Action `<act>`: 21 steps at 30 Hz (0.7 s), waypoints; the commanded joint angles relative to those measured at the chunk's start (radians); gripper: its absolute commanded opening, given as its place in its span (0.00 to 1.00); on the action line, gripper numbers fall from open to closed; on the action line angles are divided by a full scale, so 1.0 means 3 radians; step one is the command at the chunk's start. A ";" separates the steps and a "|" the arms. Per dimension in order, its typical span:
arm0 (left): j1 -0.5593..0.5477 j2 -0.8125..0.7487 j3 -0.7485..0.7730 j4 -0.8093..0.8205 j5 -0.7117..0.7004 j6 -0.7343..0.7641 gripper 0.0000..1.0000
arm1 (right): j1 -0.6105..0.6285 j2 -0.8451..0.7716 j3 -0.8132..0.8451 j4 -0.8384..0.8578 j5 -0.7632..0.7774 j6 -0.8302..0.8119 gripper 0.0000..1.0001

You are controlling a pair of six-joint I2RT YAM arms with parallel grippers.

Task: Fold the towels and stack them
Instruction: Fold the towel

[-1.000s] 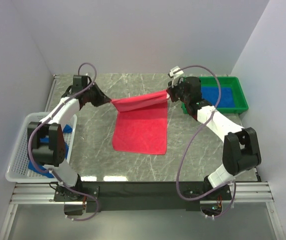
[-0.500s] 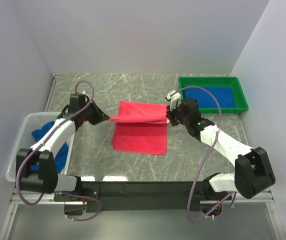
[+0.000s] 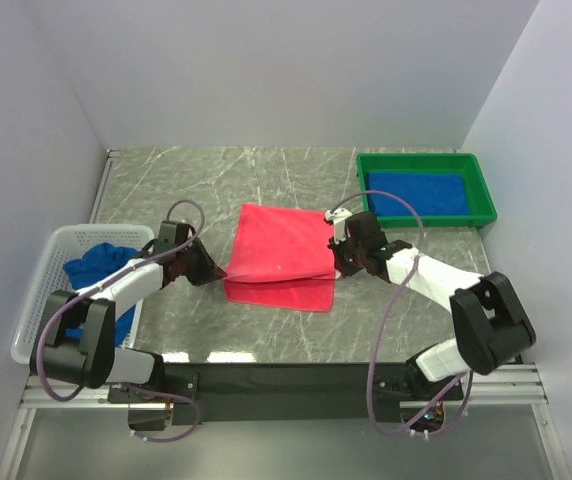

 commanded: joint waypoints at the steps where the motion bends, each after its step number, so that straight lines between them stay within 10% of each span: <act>1: -0.0022 0.0123 -0.0099 0.0148 -0.0188 -0.0077 0.01 | 0.0011 0.0192 0.0239 -0.0463 0.0205 0.0022 0.00; 21: -0.0089 0.0016 0.0223 -0.0256 -0.0424 -0.0010 0.01 | 0.0267 -0.0062 0.0244 -0.0663 0.0578 0.0042 0.00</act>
